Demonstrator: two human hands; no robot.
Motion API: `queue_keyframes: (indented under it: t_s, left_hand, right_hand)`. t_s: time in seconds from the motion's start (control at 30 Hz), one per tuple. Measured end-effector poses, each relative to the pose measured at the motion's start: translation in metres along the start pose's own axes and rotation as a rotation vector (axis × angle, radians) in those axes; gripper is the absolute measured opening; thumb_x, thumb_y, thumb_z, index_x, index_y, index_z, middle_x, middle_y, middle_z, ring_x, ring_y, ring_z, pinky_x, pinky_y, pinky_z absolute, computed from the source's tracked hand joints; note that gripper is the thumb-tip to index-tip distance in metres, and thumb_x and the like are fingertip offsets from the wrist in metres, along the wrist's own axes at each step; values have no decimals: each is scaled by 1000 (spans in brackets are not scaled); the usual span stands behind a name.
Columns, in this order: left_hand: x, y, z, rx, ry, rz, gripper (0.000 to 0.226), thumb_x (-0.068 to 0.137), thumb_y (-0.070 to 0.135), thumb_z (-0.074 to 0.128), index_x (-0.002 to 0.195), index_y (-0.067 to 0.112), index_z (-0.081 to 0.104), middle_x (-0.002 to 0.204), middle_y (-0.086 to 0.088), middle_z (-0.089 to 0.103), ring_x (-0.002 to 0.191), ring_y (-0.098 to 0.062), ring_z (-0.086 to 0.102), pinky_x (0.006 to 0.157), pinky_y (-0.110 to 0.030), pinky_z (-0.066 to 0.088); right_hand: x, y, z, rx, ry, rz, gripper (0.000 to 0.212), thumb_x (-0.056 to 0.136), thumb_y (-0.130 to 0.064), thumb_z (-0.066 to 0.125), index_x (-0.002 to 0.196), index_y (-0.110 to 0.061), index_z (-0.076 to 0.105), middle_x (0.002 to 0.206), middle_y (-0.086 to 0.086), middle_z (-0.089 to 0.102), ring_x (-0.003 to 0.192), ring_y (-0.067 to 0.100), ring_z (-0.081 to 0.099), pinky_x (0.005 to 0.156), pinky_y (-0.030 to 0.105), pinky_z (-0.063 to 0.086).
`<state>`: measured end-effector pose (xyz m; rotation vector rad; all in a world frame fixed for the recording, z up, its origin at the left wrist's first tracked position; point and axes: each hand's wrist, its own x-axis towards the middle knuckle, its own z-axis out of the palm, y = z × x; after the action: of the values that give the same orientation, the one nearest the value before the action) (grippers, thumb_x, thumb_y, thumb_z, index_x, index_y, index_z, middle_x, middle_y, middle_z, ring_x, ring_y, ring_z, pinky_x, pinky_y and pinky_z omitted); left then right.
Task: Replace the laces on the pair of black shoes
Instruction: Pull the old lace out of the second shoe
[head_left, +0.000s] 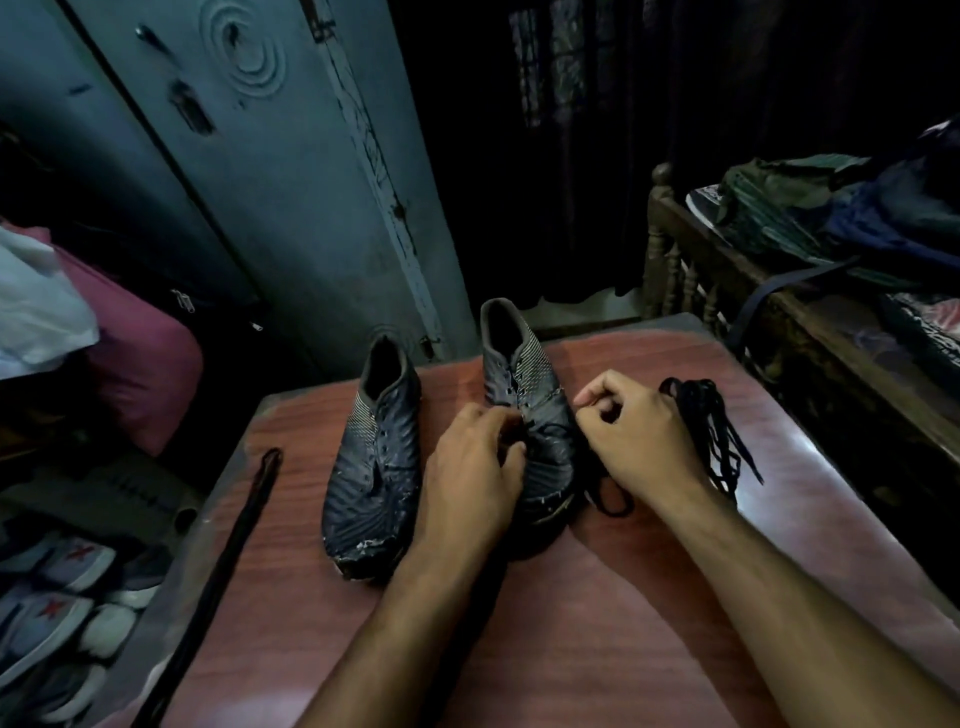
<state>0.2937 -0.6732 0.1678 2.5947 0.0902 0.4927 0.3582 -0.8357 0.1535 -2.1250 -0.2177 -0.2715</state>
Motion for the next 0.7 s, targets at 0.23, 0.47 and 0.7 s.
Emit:
queue_keyframes:
  t_s: [0.23,0.47,0.7]
  left_hand:
    - [1,-11,10,57,36,-64,23,93,37,69,115,27,72,107,7,56,101,-17,62,86,-31,45]
    - [6,-20,17,-68,63,-116,13,97,39,64,95,26,65,98,10,56,90,-16,60,77,-36,45]
    - [0,-25,19,-102,16,-32,14,104,39,48,104,28,55,109,10,50,100,-17,58,76,-40,47]
  right_hand:
    - [-2,-1,8,-72,11,-270,11,86,-12,66,88,-22,66,90,-10,65,94,15,55,83,27,44]
    - [0,5,19,-49,-85,-290,21,93,-41,64,84,-24,72,84,-14,63,87,5,58,78,26,45]
    - [-3,-1,23,-203,-70,-326,8,89,-32,71,90,-27,66,83,-15,59,86,9,57,81,34,48]
